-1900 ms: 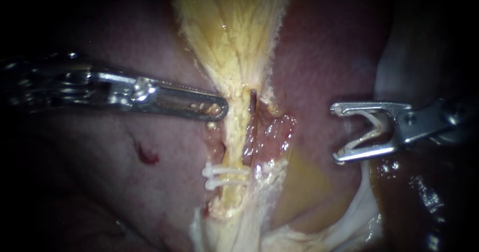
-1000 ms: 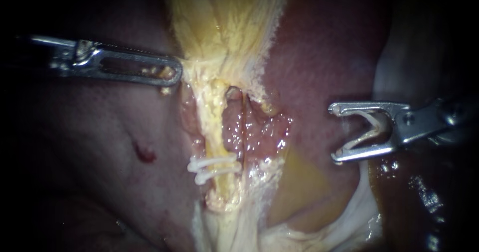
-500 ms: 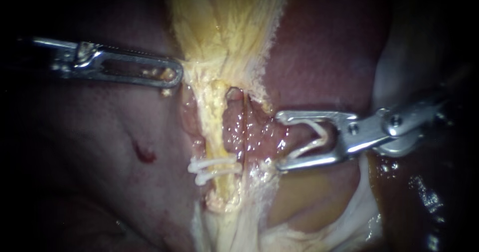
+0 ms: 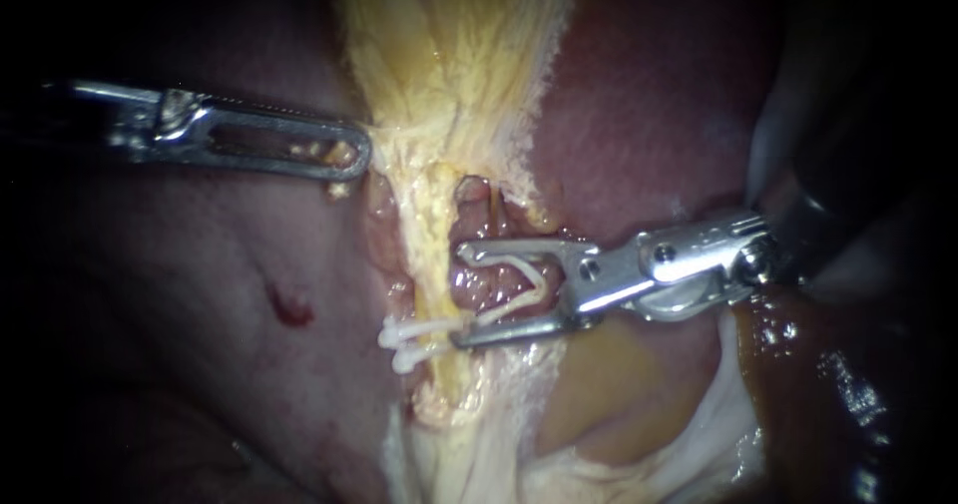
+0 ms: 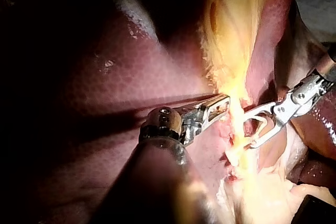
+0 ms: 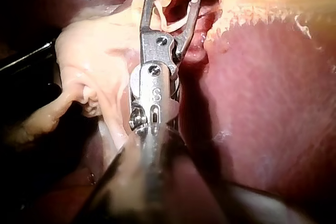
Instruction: Clipping third clip left tube
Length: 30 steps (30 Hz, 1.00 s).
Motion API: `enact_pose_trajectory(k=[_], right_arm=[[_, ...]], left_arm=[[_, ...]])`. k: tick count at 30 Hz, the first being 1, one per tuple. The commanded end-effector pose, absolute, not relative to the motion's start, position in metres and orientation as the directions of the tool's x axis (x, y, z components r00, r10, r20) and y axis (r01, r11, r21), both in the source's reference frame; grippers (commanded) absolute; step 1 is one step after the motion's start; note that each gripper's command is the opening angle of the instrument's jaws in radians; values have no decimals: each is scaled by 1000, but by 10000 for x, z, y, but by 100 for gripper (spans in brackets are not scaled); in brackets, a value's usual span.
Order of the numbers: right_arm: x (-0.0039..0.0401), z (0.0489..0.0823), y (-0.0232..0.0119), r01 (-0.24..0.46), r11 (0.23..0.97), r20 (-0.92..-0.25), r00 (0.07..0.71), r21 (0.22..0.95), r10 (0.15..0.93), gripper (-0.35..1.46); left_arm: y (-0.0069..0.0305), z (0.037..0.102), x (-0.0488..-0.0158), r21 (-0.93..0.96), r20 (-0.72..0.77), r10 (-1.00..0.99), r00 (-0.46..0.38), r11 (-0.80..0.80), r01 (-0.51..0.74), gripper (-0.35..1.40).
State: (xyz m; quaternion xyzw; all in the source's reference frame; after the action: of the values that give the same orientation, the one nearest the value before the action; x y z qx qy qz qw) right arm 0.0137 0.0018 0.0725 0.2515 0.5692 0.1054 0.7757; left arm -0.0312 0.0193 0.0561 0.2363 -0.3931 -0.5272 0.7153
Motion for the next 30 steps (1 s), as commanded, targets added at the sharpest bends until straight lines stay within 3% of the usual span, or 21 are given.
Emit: enact_pose_trajectory(k=[1,13,30], right_arm=[[136,729,18,121,851,-829,330,511,451,50],[131,740,24,122,842,-822,325,526,467,50],[179,727,20,207,763,-790,208,612,577,50]], left_arm=[[193,561,-312,753,313,-940,136,333,567,-35],[193,561,-312,753,314,-940,136,333,568,-35],[193,561,-312,753,314,-940,136,333,568,-35]])
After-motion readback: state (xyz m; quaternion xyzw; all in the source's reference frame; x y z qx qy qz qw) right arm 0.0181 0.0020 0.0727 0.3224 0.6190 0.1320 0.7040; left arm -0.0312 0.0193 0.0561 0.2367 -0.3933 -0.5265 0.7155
